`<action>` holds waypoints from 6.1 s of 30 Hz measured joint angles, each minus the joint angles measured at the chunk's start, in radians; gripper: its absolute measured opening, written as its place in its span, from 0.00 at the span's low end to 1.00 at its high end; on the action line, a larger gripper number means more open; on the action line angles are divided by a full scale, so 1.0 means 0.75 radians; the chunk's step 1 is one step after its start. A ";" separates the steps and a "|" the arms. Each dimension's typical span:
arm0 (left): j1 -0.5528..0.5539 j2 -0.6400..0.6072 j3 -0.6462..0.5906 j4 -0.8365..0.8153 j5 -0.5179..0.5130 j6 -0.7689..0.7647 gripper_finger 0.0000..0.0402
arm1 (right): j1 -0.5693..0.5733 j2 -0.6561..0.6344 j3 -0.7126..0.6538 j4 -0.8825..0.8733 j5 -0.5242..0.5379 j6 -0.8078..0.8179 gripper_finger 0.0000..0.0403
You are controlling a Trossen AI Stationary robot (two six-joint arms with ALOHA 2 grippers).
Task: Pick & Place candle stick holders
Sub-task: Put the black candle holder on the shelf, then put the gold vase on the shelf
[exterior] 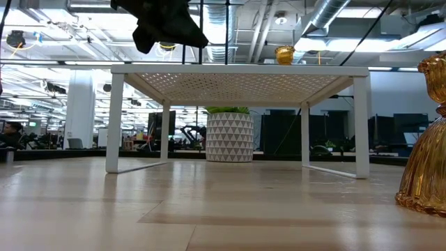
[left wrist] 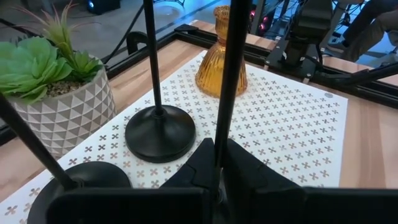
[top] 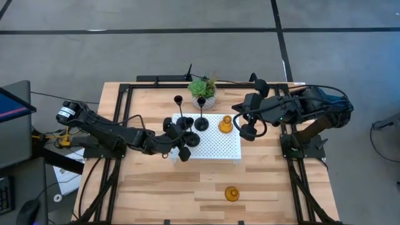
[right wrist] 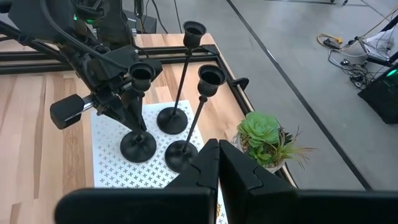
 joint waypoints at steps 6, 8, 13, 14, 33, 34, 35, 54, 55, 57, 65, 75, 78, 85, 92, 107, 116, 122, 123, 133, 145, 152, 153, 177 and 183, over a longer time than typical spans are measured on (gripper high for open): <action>-0.004 0.000 0.000 -0.003 -0.001 0.001 0.05 | 0.000 0.000 0.000 0.000 0.000 0.000 0.00; -0.004 0.000 0.000 -0.004 0.009 0.001 0.07 | 0.000 0.000 0.000 0.000 0.000 0.000 0.00; -0.004 0.006 -0.007 -0.029 0.041 -0.002 0.14 | 0.000 0.000 0.000 -0.001 0.000 0.000 0.00; -0.004 0.004 -0.006 -0.020 0.040 -0.002 0.15 | 0.000 0.000 0.000 -0.001 0.000 0.000 0.00; -0.035 -0.171 -0.003 -0.133 0.033 0.001 0.38 | 0.000 0.000 -0.001 -0.071 -0.006 0.038 0.00; -0.043 -0.194 -0.004 -0.167 0.033 0.001 0.39 | 0.002 0.000 -0.001 -0.082 -0.006 0.047 0.00; -0.054 -0.218 -0.004 -0.184 0.033 0.001 0.39 | 0.005 0.000 -0.001 -0.095 -0.006 0.059 0.00; -0.297 -0.496 -0.003 -0.328 0.106 0.118 0.03 | 0.307 -0.001 -0.037 -0.217 0.003 0.335 0.00; -0.303 -0.496 -0.003 -0.329 0.097 0.119 0.01 | 0.323 -0.001 -0.060 -0.205 0.004 0.349 0.00; -0.310 -0.496 -0.003 -0.328 0.088 0.121 0.01 | 0.362 0.002 -0.099 -0.201 0.004 0.391 0.00; -0.311 -0.491 -0.003 -0.325 0.072 0.121 0.01 | 0.493 0.001 -0.329 -0.199 -0.166 0.711 0.00; -0.311 -0.491 -0.003 -0.309 0.072 0.112 0.01 | 0.574 0.006 -0.507 0.031 -0.566 1.028 0.00; -0.311 -0.491 -0.003 -0.305 0.072 0.112 0.02 | 0.572 0.012 -0.538 0.125 -0.617 1.030 0.00; -0.311 -0.491 -0.003 -0.295 0.072 0.111 0.02 | 0.572 0.012 -0.620 0.380 -0.758 1.027 0.00; -0.311 -0.491 -0.003 -0.295 0.072 0.111 0.01 | 0.577 0.040 -0.699 0.454 -0.778 1.163 0.00; -0.311 -0.491 -0.003 -0.298 0.176 0.110 0.01 | 0.502 0.340 -0.716 0.278 -0.770 1.678 0.18; -0.311 -0.491 -0.003 -0.303 0.182 0.107 0.02 | 0.500 0.493 -0.715 0.324 -0.878 1.683 0.28; -0.311 -0.491 -0.003 -0.303 0.182 0.107 0.01 | 0.499 0.529 -0.709 0.315 -0.846 1.645 0.28; -0.311 -0.491 -0.003 -0.303 0.182 0.106 0.01 | 0.499 0.529 -0.709 0.313 -0.824 1.644 0.27; -0.311 -0.491 -0.003 -0.302 0.182 0.106 0.01 | 0.479 0.505 -0.716 0.275 -0.741 1.638 0.27; -0.311 -0.491 -0.003 -0.302 0.182 0.106 0.02 | 0.462 0.499 -0.716 0.199 -0.741 1.644 0.27; -0.311 -0.491 -0.003 -0.302 0.182 0.106 0.01 | 0.462 0.499 -0.716 0.171 -0.669 1.641 0.27; -0.311 -0.491 -0.003 -0.302 0.182 0.106 0.01 | 0.462 0.499 -0.716 0.173 -0.664 1.644 0.27; -0.311 -0.491 -0.003 -0.306 0.182 0.080 0.02 | 0.476 0.560 -0.713 0.229 -0.693 1.654 0.27; -0.311 -0.491 -0.003 -0.307 0.182 0.080 0.02 | 0.484 0.584 -0.716 0.240 -0.732 1.654 0.26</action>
